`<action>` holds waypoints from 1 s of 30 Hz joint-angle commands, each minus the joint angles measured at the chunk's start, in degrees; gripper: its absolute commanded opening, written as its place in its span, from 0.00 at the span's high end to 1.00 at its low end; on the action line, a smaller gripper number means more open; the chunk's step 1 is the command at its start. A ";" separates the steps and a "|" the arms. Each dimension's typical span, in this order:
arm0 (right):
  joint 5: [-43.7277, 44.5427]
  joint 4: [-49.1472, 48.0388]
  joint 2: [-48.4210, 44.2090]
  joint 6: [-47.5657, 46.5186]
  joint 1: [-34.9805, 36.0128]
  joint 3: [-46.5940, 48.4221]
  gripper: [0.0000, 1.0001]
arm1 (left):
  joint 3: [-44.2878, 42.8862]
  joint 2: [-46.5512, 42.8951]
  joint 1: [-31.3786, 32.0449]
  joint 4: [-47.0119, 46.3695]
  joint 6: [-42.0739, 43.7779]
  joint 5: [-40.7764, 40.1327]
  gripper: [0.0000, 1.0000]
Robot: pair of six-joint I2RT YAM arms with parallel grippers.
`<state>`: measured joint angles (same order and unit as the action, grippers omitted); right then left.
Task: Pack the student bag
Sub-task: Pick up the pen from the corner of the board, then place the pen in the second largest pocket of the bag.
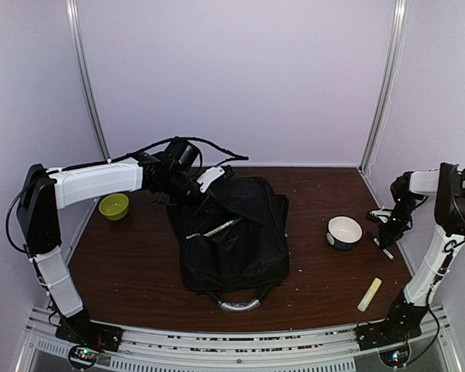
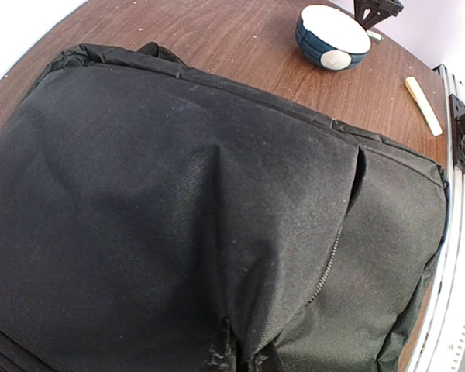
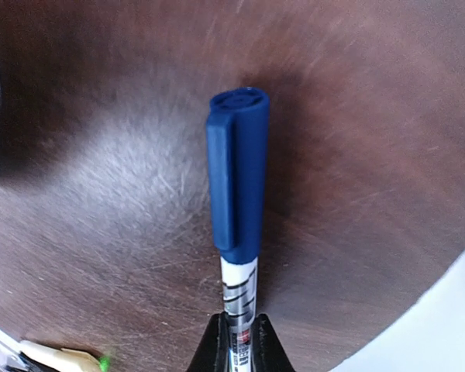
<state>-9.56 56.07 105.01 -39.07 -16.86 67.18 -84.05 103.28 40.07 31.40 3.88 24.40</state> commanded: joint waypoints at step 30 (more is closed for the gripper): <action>2.24 -1.93 -10.74 -5.00 70.58 22.39 0.96 | -1.77 0.58 -0.35 -3.94 -1.53 5.33 1.00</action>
<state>-17.30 55.64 90.50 -37.87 46.81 86.70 -84.05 103.72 40.07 31.38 3.31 25.93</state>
